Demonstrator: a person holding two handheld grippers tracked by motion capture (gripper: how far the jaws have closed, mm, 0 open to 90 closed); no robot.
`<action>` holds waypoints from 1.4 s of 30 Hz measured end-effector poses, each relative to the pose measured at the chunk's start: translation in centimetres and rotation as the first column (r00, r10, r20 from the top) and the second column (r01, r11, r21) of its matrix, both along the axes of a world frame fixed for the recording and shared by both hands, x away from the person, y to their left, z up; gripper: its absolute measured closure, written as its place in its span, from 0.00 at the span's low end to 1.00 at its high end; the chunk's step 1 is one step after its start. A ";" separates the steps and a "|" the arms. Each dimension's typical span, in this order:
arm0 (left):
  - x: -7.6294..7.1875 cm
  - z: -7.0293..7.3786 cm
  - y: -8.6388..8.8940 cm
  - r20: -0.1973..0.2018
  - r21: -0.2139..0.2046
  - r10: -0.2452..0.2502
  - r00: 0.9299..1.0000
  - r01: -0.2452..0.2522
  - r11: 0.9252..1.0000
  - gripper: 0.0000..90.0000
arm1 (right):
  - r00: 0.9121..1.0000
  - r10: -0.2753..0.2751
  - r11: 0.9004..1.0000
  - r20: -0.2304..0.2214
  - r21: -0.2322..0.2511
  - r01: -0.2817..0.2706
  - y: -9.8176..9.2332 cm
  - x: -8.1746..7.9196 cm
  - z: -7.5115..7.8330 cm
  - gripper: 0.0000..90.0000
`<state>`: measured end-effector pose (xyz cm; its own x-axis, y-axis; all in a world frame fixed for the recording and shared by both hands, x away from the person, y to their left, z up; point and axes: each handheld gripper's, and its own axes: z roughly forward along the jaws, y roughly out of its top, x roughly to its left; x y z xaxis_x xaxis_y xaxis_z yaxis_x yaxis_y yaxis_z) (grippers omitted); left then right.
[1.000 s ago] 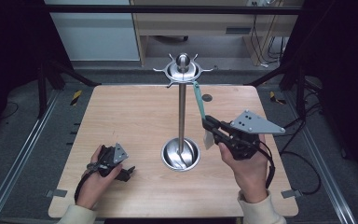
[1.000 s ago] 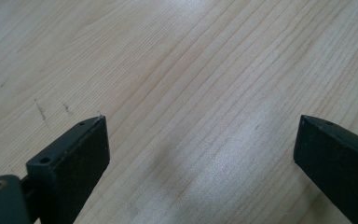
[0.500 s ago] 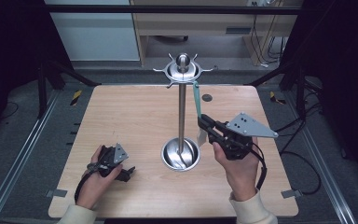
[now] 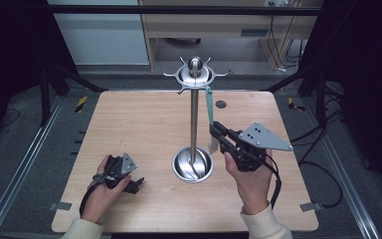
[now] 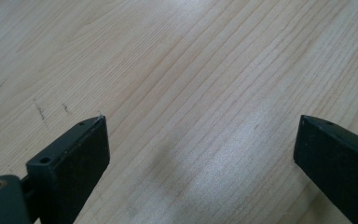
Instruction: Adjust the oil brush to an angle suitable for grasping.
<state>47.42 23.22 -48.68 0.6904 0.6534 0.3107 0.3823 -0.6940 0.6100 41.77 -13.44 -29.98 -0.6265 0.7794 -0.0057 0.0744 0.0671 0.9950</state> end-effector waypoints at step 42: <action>0.0 0.0 0.1 0.006 -0.007 0.004 1.000 -0.004 1.000 0.03 | 0.999 -0.035 0.999 0.034 -0.037 0.037 0.4 0.4 0.3 0.55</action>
<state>47.44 23.29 -48.67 0.6860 0.6584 0.3097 0.3816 -0.6880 0.6172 42.21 -13.07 -29.70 -0.5971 0.8002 -0.0557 0.0445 0.1023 0.9938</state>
